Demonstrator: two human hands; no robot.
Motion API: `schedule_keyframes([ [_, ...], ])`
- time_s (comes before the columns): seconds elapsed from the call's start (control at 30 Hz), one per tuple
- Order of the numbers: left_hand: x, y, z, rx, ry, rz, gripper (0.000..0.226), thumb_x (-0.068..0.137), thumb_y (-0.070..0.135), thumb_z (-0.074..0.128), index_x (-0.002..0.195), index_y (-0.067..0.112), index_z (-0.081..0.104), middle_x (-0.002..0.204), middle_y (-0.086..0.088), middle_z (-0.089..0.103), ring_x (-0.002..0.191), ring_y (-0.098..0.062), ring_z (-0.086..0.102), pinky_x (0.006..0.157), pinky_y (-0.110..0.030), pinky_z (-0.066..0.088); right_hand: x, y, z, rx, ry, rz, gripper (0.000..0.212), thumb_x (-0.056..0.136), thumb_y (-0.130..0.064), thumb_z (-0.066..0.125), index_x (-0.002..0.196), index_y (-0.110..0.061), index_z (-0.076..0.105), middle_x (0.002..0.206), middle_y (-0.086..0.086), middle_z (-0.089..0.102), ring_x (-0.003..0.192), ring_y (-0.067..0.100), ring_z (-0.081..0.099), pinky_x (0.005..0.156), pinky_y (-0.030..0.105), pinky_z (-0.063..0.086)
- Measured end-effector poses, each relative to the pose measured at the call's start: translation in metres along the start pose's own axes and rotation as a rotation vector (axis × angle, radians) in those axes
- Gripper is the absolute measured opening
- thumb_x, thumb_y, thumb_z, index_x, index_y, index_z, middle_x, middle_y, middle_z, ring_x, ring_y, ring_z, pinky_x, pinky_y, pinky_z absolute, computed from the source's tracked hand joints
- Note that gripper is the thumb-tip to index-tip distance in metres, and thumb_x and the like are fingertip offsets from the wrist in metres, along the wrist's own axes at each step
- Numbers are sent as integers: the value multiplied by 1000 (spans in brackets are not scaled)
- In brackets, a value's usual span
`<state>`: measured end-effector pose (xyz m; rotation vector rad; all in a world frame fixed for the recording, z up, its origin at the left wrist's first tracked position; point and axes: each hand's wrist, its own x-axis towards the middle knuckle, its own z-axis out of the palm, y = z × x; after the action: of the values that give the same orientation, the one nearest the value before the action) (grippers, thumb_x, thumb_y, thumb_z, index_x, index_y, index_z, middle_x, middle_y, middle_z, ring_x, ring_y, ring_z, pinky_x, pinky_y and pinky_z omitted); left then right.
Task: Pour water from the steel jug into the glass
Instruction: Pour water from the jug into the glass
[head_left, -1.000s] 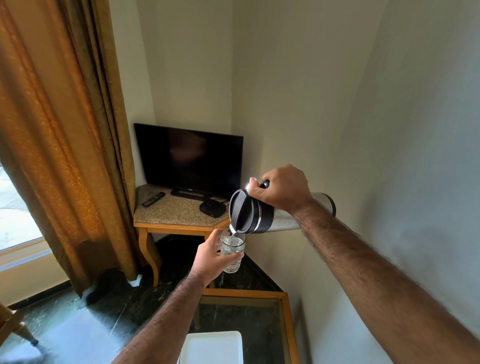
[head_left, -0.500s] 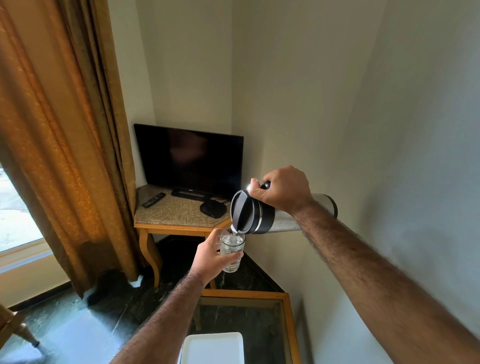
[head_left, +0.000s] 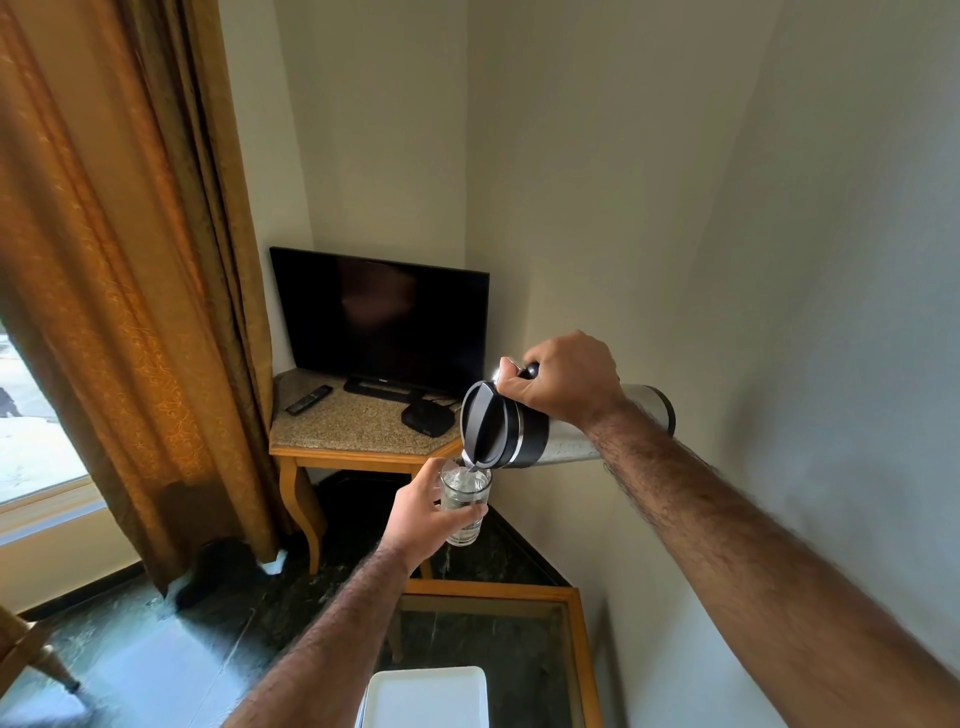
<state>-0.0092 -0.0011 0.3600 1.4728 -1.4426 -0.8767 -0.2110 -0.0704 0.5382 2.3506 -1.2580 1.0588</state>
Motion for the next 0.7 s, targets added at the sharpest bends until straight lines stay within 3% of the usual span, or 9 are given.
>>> schedule_keyframes([
  [0.27,2,-3,0,4,-2,-15,69,66,35,93,126,35,60,110,20,71,96,26,59,75,-13,44,2,-3,1,25,11,-3,59,83,-52,55,45,-24,20,39,-8,18,36,7,14,50,19,11],
  [0.7,-2,-4,-2,8,4,-21,65,67,35,92,124,37,59,110,22,71,98,24,59,68,-4,43,-9,2,17,72,-25,90,61,83,-50,58,45,-20,20,38,-6,17,37,10,16,48,20,13],
])
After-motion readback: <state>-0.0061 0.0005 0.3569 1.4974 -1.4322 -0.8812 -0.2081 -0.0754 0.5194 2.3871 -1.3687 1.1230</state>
